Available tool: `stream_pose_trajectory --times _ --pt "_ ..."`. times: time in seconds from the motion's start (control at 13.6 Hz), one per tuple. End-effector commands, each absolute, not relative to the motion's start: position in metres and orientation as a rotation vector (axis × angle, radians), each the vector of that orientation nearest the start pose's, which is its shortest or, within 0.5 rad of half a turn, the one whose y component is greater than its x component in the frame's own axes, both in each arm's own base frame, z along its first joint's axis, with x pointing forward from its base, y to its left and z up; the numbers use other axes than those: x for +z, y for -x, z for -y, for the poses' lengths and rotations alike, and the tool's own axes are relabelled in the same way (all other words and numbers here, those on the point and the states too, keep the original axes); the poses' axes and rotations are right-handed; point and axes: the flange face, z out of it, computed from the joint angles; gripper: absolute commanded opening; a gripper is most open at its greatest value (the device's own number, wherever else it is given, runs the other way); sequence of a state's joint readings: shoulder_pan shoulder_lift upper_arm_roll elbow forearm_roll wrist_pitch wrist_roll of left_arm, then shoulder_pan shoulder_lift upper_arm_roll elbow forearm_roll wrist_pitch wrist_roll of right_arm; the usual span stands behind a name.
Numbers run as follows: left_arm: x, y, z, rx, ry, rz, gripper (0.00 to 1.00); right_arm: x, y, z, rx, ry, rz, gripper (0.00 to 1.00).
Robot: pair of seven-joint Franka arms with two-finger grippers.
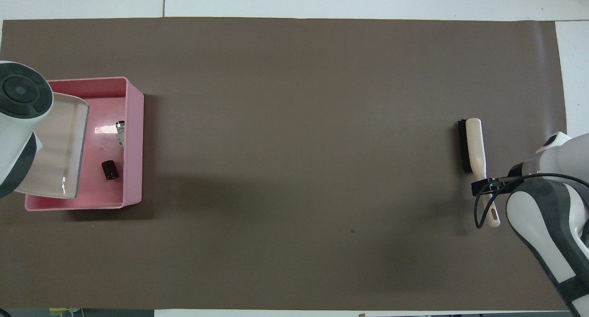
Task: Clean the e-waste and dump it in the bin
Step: 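Tilt the dustpan with the left gripper to dump parts into the bin, then carry the dustpan back and set it on the table with the left gripper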
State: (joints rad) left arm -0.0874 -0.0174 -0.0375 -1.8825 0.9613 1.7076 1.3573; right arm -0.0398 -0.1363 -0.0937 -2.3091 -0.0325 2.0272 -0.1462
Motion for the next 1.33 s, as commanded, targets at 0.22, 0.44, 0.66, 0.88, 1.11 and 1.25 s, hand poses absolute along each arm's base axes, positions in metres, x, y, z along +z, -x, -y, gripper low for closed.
stream_pose_trajectory --times 0.22,0.44,0.66,0.88,1.11,1.25 --pt "0.544 -0.548 0.041 0.58 1.747 -1.916 0.0 0.488 -0.513 0.06 -0.041 3.162 0.064 1.0" --pt "0.512 -0.539 0.105 0.474 1.708 -2.061 0.0 0.554 -0.543 0.067 0.024 3.168 -0.027 1.0" --pt "0.463 -0.526 0.172 0.443 1.75 -2.076 0.0 0.607 -0.559 0.066 0.14 3.173 -0.184 1.0" --pt "0.426 -0.506 0.244 0.417 1.806 -2.066 0.0 0.612 -0.551 0.051 0.146 3.162 -0.279 1.0" --pt "0.41 -0.489 0.288 0.364 1.883 -2.048 0.0 0.6 -0.542 0.048 0.153 3.147 -0.266 1.0" --pt "0.396 -0.484 0.322 0.362 1.868 -2.058 0.0 0.6 -0.543 0.046 0.133 3.149 -0.249 1.0"
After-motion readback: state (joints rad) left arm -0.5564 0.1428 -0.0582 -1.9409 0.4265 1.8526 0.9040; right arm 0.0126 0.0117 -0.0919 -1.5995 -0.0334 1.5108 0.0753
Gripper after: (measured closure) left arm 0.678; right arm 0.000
